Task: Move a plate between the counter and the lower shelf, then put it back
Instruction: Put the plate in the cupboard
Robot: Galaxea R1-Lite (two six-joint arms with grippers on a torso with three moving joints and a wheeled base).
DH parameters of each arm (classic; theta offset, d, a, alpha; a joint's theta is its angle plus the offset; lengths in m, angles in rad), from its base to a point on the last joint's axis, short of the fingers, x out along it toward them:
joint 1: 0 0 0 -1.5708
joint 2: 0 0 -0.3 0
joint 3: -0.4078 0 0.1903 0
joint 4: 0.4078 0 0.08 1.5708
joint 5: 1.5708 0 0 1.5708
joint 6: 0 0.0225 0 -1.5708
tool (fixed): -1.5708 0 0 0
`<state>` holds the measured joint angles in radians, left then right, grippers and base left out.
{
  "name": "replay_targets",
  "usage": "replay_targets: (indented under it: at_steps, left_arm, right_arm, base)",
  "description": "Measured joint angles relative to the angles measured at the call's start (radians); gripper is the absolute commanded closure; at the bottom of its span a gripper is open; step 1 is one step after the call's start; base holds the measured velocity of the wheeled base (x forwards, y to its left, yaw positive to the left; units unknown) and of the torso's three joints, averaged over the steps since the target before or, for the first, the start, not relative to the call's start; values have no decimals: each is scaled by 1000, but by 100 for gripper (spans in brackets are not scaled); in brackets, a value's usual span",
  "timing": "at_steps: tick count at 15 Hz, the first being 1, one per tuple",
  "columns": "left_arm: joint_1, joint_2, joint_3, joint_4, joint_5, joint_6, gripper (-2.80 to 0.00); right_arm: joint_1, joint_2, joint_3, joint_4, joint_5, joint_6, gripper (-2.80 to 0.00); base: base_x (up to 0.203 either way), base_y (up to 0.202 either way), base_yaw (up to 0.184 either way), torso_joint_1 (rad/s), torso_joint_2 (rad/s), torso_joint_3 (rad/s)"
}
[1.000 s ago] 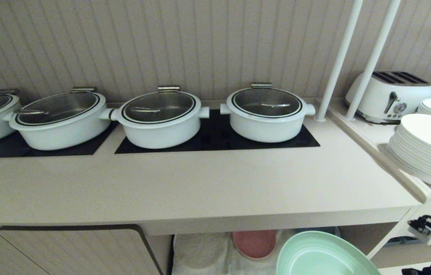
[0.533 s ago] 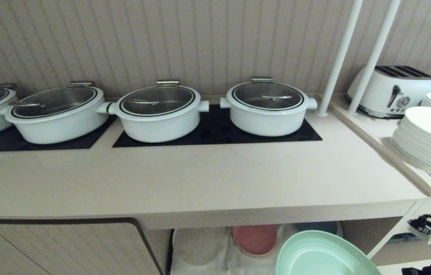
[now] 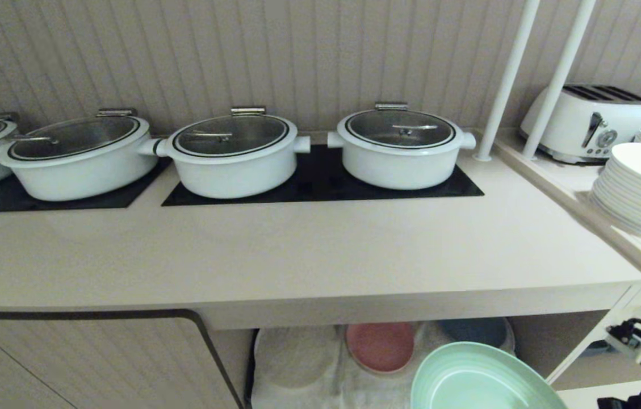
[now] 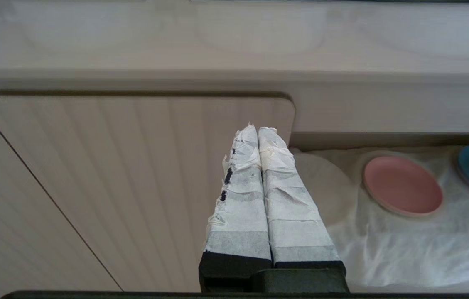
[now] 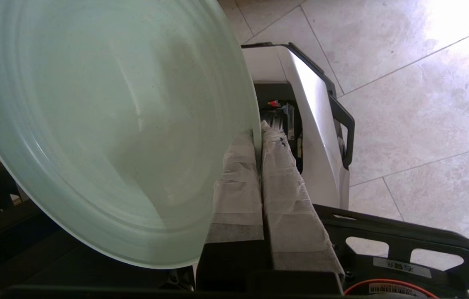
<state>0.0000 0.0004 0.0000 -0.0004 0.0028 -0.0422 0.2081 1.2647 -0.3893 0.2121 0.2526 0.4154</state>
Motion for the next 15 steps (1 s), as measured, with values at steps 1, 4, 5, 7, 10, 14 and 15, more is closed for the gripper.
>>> replay_targets:
  at_steps: [1, 4, 5, 7, 10, 14, 15]
  left_arm:
    - [0, 0, 0, -1, 0, 0, 0]
    - [0, 0, 0, -1, 0, 0, 0]
    - [0, 0, 0, -1, 0, 0, 0]
    - [0, 0, 0, 0, 0, 0, 0]
    - [0, 0, 0, -1, 0, 0, 0]
    - [0, 0, 0, -1, 0, 0, 0]
    - [0, 0, 0, -1, 0, 0, 0]
  right_arm:
    - [0, 1, 1, 0, 0, 0, 0]
    - [0, 5, 1, -2, 2, 1, 0]
    - [0, 6, 2, -1, 2, 1, 0]
    - [0, 7, 3, -1, 2, 1, 0]
    - [0, 7, 4, -1, 2, 1, 0]
    - [0, 6, 14, -2, 2, 1, 0]
    - [0, 5, 17, -2, 2, 1, 0]
  base:
    - [0, 0, 0, -164, 375, 199]
    - [0, 0, 0, -180, 395, 210]
    - [0, 0, 0, -224, 487, 263]
    - [0, 0, 0, -244, 537, 288]
    - [0, 0, 0, -247, 547, 297]
    - [0, 0, 0, -233, 524, 290]
    - [0, 0, 0, -217, 518, 290]
